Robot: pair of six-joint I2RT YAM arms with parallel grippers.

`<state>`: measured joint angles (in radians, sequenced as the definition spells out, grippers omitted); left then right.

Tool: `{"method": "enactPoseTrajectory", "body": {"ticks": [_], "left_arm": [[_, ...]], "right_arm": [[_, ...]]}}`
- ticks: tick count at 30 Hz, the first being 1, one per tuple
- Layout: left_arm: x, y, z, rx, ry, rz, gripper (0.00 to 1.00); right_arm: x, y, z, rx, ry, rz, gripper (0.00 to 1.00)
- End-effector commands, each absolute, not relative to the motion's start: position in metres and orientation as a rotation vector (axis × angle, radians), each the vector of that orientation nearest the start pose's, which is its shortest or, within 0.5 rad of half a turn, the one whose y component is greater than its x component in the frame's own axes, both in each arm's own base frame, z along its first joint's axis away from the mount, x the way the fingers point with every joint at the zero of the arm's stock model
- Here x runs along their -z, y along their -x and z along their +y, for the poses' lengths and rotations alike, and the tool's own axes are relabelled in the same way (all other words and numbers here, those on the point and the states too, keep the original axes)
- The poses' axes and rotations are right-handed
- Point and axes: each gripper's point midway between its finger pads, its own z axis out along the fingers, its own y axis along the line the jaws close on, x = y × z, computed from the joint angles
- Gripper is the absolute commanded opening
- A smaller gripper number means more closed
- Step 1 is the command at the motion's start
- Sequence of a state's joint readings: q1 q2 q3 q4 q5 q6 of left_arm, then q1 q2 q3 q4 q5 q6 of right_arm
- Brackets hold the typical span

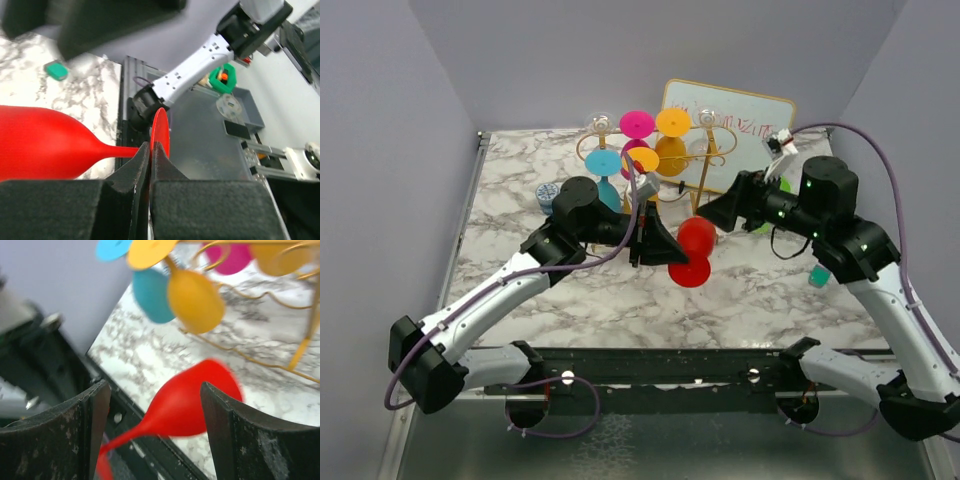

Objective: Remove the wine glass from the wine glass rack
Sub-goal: Place the wine glass at the center of the board.

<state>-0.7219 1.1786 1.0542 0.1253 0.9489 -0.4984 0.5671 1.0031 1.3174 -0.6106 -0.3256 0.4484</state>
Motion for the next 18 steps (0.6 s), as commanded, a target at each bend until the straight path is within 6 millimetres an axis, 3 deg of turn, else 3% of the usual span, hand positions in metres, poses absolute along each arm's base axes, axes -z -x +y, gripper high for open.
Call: {"method": "enactPoseTrajectory", "body": {"ticks": [1, 8, 12, 18], "left_arm": [[-0.352, -0.114, -0.336, 1.651, -1.188, 1.4, 0.0], [-0.354, -0.104, -0.329, 1.532, -1.236, 1.271, 0.0], [-0.359, -0.098, -0.323, 1.483, -1.274, 1.188, 0.0], [-0.364, -0.089, -0.321, 1.493, -1.336, 1.113, 0.0]], "right_arm": [[-0.354, -0.239, 0.201, -0.987, 0.176, 2.055, 0.78], [-0.346, -0.255, 0.156, -1.382, 0.075, 2.026, 0.78], [-0.341, -0.25, 0.16, -1.547, 0.138, 1.928, 0.78], [-0.351, -0.242, 0.162, -1.607, 0.258, 1.835, 0.78]]}}
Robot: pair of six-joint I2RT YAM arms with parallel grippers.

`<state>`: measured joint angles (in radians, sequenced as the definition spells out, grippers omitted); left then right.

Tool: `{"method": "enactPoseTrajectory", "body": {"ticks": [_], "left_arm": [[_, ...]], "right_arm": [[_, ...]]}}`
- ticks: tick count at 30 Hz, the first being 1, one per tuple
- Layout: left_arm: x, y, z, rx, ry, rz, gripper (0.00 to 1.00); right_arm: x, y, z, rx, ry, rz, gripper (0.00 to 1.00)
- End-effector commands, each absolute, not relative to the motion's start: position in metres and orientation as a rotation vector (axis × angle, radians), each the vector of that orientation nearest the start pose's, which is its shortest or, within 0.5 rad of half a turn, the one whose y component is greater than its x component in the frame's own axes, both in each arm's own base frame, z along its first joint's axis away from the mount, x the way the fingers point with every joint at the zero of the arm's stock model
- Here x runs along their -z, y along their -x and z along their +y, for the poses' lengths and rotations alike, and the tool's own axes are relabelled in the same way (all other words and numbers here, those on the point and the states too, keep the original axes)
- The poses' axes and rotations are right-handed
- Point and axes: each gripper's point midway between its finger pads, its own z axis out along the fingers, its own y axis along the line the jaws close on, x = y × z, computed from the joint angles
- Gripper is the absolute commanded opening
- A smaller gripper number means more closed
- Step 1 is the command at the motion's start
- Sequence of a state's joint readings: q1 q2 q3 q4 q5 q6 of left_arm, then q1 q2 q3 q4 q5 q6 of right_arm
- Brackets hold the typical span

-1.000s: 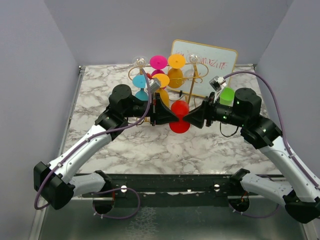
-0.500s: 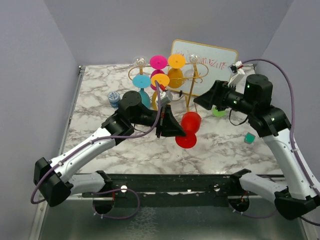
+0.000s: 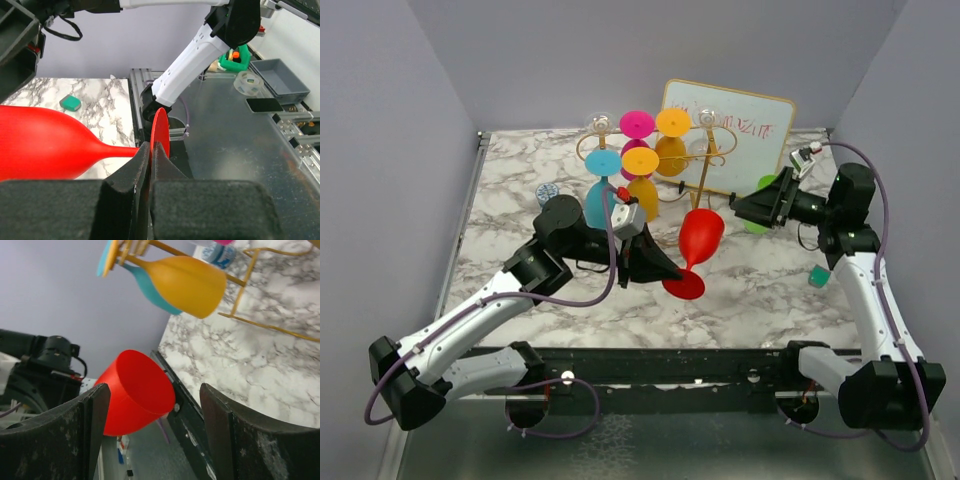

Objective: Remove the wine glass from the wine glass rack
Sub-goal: Place the wine glass at the center of the board.

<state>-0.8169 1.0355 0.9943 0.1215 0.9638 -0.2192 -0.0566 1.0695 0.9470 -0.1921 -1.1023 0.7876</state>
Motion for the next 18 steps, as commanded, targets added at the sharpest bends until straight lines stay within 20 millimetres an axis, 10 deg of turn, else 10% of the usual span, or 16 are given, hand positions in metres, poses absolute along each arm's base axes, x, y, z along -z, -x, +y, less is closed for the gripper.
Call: {"method": "enactPoseTrajectory", "body": {"ticks": [1, 18], "left_arm": [[-0.365, -0.087, -0.321, 1.506, -1.347, 1.107, 0.0], [-0.374, -0.073, -0.32, 1.547, -1.403, 0.982, 0.0]], "right_arm": [[-0.353, -0.241, 0.162, -1.609, 0.275, 1.83, 0.78], [-0.34, -0.212, 0.184, -1.792, 0.434, 1.836, 0.7]]}}
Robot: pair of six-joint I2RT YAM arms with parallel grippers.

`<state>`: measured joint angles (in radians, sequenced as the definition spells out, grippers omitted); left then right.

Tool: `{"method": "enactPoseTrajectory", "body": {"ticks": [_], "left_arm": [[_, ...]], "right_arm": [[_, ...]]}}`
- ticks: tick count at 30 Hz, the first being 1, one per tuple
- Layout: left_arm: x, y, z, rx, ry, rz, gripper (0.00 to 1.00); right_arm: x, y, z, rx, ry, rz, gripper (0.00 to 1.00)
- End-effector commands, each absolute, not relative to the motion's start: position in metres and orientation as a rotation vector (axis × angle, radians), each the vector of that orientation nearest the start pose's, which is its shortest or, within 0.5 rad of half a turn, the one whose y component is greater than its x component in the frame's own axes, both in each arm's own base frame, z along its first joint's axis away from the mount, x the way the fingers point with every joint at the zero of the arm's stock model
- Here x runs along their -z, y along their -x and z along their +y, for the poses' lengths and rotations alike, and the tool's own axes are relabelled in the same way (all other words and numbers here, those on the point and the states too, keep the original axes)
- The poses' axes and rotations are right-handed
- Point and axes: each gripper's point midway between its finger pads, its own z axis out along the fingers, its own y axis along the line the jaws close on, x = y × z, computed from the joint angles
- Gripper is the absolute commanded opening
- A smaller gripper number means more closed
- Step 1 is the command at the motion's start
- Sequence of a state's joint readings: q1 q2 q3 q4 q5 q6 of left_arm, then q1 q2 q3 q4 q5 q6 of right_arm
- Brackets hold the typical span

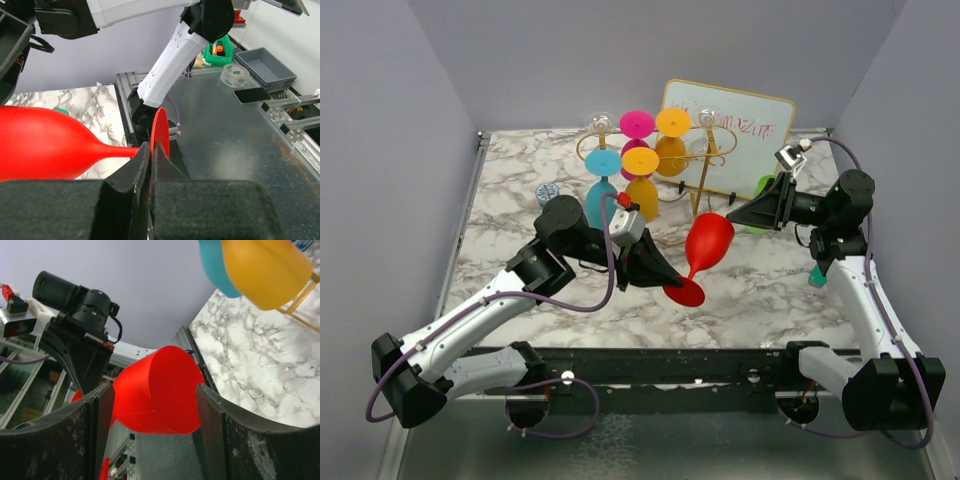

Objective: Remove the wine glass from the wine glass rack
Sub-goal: Place the wine glass at the center of the board.

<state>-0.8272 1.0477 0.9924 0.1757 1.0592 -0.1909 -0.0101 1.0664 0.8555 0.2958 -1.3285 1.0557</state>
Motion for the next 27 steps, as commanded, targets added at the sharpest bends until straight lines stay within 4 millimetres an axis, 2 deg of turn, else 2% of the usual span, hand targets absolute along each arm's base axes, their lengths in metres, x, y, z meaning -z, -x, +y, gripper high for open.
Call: {"method": "enactPoseTrajectory", "body": {"ticks": [1, 10, 19, 27], "left_arm": [[-0.375, -0.073, -0.32, 1.547, -1.404, 0.976, 0.0], [-0.376, -0.068, -0.318, 1.548, -1.445, 0.924, 0.0], [-0.366, -0.054, -0.309, 1.548, -1.564, 0.836, 0.0], [-0.357, -0.058, -0.304, 1.501, -1.598, 0.828, 0.0]], "right_arm": [[-0.341, -0.21, 0.185, -1.796, 0.449, 1.828, 0.69], [-0.357, -0.181, 0.197, -1.857, 0.592, 1.792, 0.63], [-0.369, -0.166, 0.2, -1.866, 0.669, 1.771, 0.54], [-0.374, -0.161, 0.202, -1.872, 0.702, 1.76, 0.43]]}}
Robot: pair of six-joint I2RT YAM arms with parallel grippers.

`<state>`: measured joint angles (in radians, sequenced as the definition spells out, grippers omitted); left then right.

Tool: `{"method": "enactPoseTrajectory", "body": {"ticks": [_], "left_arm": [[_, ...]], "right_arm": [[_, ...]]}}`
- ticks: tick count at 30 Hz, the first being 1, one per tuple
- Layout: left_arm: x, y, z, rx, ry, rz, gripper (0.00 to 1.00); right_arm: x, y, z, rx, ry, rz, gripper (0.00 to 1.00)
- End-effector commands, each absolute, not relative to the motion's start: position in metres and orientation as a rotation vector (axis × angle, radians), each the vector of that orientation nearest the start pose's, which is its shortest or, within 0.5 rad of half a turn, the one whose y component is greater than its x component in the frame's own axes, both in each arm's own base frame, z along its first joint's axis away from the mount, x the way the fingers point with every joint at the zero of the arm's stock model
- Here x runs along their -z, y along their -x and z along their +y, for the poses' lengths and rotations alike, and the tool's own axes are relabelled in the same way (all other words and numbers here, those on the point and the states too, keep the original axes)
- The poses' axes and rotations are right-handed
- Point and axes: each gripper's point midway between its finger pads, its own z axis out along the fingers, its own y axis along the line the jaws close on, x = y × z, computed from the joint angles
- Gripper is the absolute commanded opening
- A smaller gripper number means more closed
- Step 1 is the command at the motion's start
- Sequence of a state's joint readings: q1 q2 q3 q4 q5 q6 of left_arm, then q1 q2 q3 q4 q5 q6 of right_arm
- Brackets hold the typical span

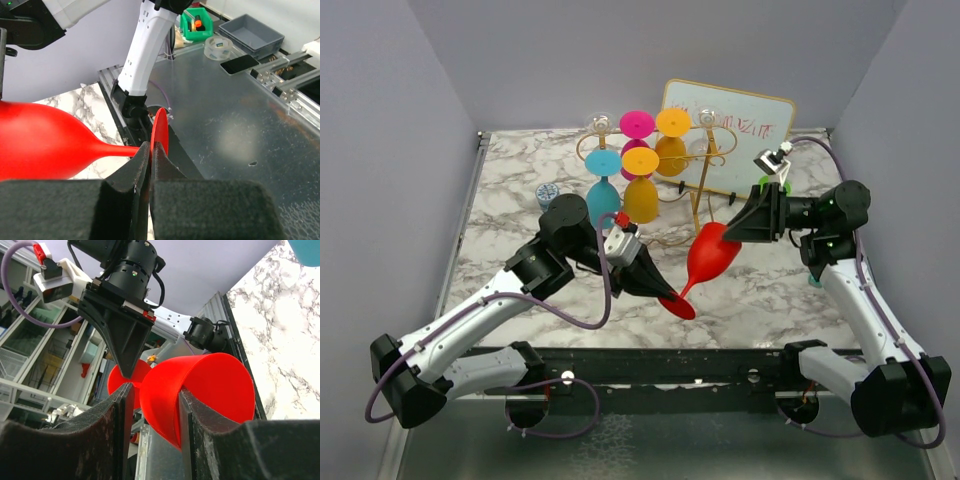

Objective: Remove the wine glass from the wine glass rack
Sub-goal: Place the wine glass at the center of the board.

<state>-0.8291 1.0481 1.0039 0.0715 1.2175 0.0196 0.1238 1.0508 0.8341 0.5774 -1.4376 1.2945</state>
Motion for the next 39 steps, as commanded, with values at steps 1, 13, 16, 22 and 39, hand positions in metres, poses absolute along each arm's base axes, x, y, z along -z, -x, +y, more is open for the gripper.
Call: {"method": "enactPoseTrajectory", "body": {"ticks": [1, 13, 16, 22, 39], "left_arm": [[-0.356, -0.058, -0.304, 1.499, -1.597, 0.829, 0.0], [-0.346, -0.07, -0.299, 1.501, -1.602, 0.892, 0.0], [-0.344, -0.073, -0.301, 1.494, -1.591, 0.914, 0.01], [-0.343, -0.075, -0.303, 1.54, -1.572, 0.99, 0.39], [-0.35, -0.109, -0.305, 1.314, -1.353, 1.134, 0.98]], "right_arm": [[-0.374, -0.16, 0.202, -1.873, 0.709, 1.759, 0.42], [-0.375, -0.159, 0.202, -1.88, 0.71, 1.766, 0.11], [-0.374, -0.16, 0.203, -1.883, 0.705, 1.772, 0.01], [-0.377, -0.161, 0.203, -1.87, 0.71, 1.76, 0.0], [-0.331, -0.205, 0.203, -1.617, 0.55, 1.948, 0.0]]}}
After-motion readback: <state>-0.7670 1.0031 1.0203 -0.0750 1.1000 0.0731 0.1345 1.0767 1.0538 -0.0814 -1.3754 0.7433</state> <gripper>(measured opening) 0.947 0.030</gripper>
